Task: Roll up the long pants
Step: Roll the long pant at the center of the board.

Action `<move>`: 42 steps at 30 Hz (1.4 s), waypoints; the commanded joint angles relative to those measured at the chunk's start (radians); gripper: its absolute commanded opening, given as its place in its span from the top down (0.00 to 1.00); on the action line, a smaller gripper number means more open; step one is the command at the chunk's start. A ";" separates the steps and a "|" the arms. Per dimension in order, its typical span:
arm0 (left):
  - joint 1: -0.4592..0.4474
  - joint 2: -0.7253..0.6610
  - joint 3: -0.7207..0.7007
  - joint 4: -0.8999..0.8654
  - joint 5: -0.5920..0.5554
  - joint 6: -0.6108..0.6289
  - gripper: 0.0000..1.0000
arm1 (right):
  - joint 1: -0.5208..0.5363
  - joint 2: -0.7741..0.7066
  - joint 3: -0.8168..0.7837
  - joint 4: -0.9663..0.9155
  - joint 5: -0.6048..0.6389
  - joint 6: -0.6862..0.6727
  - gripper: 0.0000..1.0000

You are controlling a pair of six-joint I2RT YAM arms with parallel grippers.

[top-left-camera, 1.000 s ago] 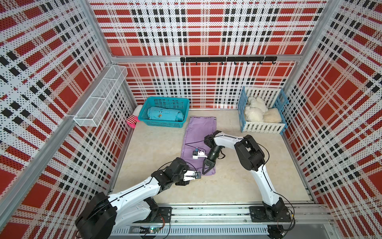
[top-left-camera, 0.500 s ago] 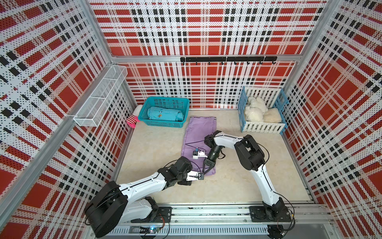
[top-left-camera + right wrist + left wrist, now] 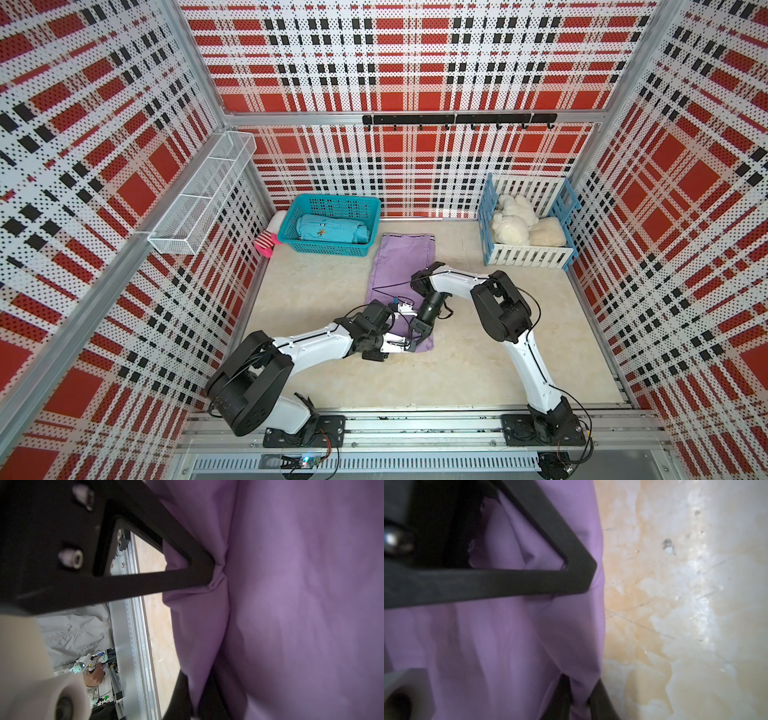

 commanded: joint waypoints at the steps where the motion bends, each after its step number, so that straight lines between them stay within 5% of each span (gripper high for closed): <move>1: 0.026 0.053 0.008 -0.117 0.088 0.024 1.00 | -0.018 -0.030 -0.018 0.081 0.032 0.035 0.96; 7: 0.100 0.042 0.037 -0.167 0.164 0.053 1.00 | -0.083 -0.162 -0.113 0.194 0.071 0.103 0.62; 10: 0.107 0.066 0.054 -0.194 0.179 0.066 1.00 | -0.136 -0.231 -0.129 0.207 0.083 0.119 0.36; 12: 0.106 0.097 0.070 -0.211 0.192 0.072 1.00 | -0.165 -0.274 -0.136 0.211 0.107 0.133 0.32; 14: 0.110 0.144 0.097 -0.235 0.212 0.075 1.00 | -0.202 -0.328 -0.154 0.221 0.154 0.160 0.07; 18: 0.134 0.300 0.225 -0.384 0.265 0.084 1.00 | -0.273 -0.516 -0.250 0.329 0.264 0.268 0.05; 20: 0.144 0.412 0.324 -0.501 0.278 0.083 1.00 | -0.266 -0.686 -0.347 0.466 0.414 0.341 0.04; 25: 0.159 0.662 0.576 -0.750 0.329 0.029 0.98 | -0.068 -1.125 -0.632 0.805 0.792 0.384 0.02; 29: 0.170 0.776 0.711 -0.843 0.328 -0.001 0.97 | -0.049 -1.328 -0.768 0.863 0.714 0.393 0.02; 34: 0.212 0.859 0.781 -0.886 0.360 -0.008 0.96 | 0.224 -1.344 -0.839 0.750 0.960 0.307 0.04; 38: 0.229 0.895 0.790 -0.887 0.359 -0.006 0.95 | 0.409 -1.228 -0.869 0.758 1.101 0.266 0.32; 42: 0.239 0.912 0.813 -0.884 0.355 -0.012 0.94 | 0.472 -1.024 -0.866 0.786 1.226 0.230 0.41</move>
